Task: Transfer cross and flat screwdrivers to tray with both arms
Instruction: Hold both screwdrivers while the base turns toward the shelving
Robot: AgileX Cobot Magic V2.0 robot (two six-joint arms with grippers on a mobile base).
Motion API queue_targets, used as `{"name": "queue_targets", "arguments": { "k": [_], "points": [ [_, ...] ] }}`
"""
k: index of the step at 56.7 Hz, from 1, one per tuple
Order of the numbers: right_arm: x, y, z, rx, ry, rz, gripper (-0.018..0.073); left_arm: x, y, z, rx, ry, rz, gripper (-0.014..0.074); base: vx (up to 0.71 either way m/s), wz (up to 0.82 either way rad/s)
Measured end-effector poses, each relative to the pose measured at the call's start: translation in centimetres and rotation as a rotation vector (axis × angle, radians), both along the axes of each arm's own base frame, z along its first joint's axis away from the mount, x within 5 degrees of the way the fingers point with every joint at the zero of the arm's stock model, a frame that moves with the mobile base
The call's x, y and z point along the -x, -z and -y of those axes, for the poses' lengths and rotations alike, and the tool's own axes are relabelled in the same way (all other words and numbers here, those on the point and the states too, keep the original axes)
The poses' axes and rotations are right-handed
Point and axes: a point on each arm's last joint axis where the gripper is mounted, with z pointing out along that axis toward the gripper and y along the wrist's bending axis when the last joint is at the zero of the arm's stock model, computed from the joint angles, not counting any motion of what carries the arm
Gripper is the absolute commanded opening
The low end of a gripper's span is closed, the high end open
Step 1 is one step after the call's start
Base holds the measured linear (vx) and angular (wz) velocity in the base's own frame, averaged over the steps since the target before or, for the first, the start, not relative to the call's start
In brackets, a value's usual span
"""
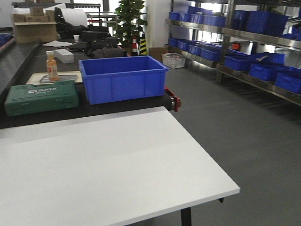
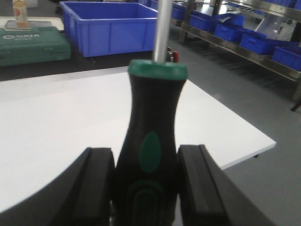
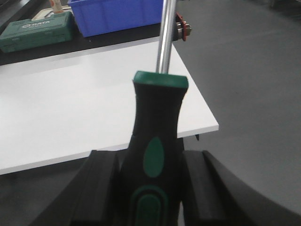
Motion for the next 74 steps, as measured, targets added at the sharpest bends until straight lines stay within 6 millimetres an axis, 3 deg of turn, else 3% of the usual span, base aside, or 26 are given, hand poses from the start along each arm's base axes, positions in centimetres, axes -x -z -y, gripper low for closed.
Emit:
{"name": "queue_targets", "arguments": {
  "k": [42, 74],
  "points": [
    [0.01, 0.02, 0.00, 0.001, 0.000, -0.002, -0.0008, 0.00, 0.01, 0.00, 0.000, 0.000, -0.001, 0.0004, -0.18, -0.59],
    [0.01, 0.03, 0.00, 0.001, 0.000, -0.003, -0.0008, 0.00, 0.01, 0.00, 0.000, 0.000, -0.001, 0.0004, 0.05, -0.36]
  ]
}}
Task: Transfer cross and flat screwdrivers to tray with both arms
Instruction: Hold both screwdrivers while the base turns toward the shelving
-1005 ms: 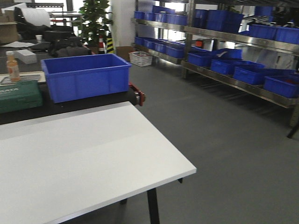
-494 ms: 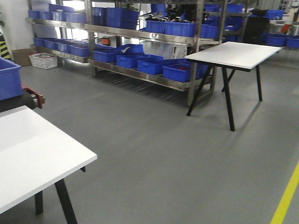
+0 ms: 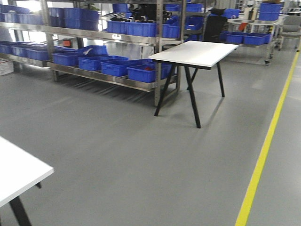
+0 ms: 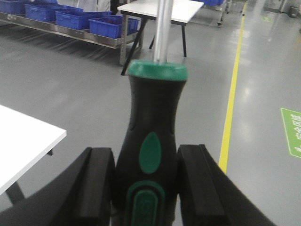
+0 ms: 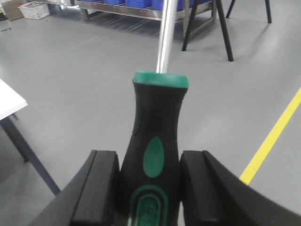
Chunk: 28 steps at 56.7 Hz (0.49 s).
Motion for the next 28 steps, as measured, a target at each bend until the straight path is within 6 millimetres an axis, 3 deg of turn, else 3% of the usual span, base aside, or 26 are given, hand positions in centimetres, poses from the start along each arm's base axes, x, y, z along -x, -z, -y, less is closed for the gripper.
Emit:
{"name": "queue_targets", "arguments": {
  "k": [28],
  "points": [
    [0.02, 0.06, 0.00, 0.001, 0.000, -0.007, -0.0008, 0.00, 0.00, 0.00, 0.000, 0.000, 0.000, 0.0004, 0.26, -0.17]
  ]
}}
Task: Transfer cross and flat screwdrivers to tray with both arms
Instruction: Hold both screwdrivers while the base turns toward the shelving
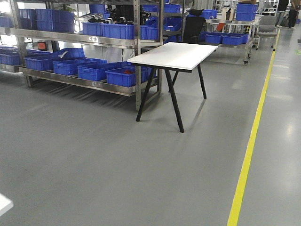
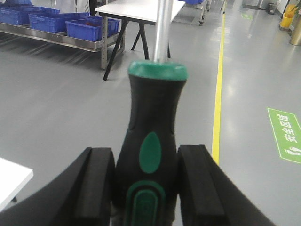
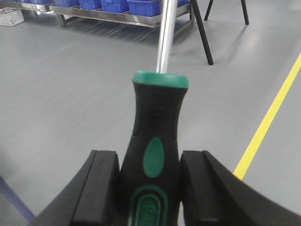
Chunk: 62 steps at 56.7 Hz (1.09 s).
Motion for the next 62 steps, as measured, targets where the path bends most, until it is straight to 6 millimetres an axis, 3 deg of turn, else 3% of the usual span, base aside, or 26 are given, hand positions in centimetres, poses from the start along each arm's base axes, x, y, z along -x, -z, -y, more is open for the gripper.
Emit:
{"name": "queue_targets", "arguments": {
  "k": [62],
  "points": [
    [0.00, 0.00, 0.00, -0.001, 0.000, 0.000, -0.0008, 0.00, 0.00, 0.00, 0.000, 0.000, 0.000, 0.0004, 0.48, -0.09]
  ]
}}
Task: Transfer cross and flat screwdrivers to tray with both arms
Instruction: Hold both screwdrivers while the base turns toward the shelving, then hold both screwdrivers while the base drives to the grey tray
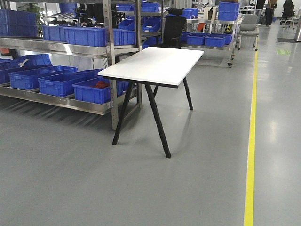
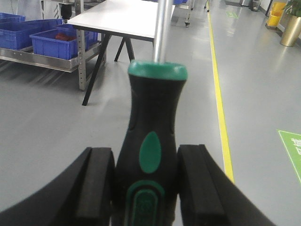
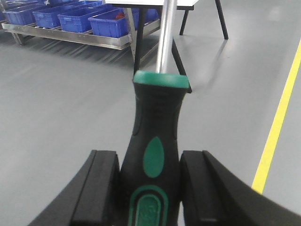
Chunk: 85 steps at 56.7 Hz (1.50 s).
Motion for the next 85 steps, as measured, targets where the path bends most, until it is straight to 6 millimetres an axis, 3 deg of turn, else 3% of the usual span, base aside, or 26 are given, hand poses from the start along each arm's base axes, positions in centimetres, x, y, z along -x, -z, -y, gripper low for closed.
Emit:
{"name": "queue_targets", "arguments": {
  "k": [20, 85],
  "points": [
    [0.00, 0.00, 0.00, 0.000, 0.000, 0.000, -0.0008, 0.00, 0.00, 0.00, 0.000, 0.000, 0.000, 0.0004, 0.56, 0.22],
    [0.00, 0.00, 0.01, 0.001, 0.000, 0.000, -0.0008, 0.01, 0.00, 0.00, 0.000, 0.000, 0.000, 0.0004, 0.58, 0.56]
  ]
}}
